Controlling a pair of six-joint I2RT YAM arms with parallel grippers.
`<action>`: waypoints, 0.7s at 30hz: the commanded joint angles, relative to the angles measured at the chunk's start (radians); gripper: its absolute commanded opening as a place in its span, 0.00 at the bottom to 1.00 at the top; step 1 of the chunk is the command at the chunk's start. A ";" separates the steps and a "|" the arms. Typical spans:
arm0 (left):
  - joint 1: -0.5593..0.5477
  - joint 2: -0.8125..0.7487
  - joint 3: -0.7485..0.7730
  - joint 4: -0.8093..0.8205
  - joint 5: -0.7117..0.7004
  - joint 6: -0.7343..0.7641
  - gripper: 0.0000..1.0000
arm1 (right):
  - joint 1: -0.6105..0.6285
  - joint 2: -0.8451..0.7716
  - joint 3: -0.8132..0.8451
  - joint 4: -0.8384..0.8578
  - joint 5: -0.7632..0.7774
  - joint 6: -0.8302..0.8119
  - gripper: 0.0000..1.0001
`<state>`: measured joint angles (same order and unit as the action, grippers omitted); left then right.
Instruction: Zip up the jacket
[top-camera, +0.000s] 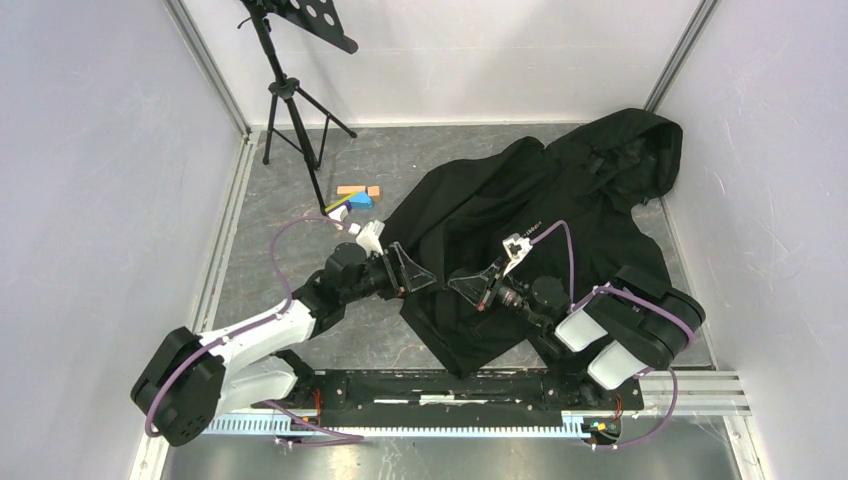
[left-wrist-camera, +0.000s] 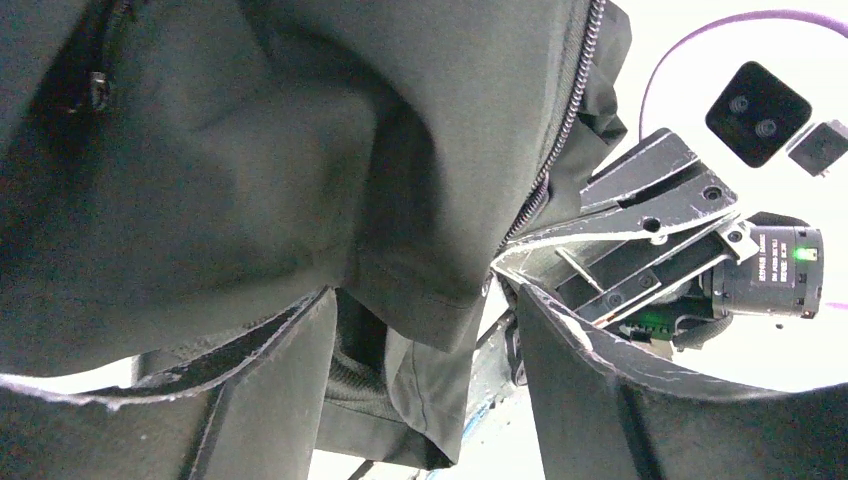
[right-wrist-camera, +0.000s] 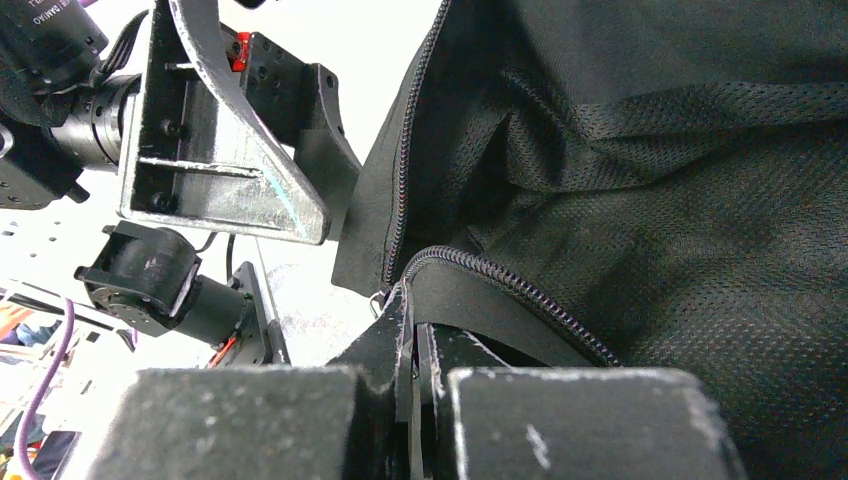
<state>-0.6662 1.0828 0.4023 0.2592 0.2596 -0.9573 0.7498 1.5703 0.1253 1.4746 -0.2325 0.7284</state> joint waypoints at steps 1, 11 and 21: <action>-0.021 0.021 0.010 0.113 0.039 -0.019 0.75 | -0.001 0.007 0.006 0.312 -0.004 0.002 0.00; -0.039 0.039 0.008 0.072 0.032 0.022 0.47 | -0.001 0.008 0.012 0.305 -0.007 0.009 0.00; -0.042 0.074 0.028 0.072 0.056 0.067 0.50 | 0.001 0.009 0.021 0.296 -0.007 0.006 0.00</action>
<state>-0.7029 1.1442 0.4023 0.3019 0.2943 -0.9485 0.7498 1.5723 0.1253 1.4746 -0.2356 0.7380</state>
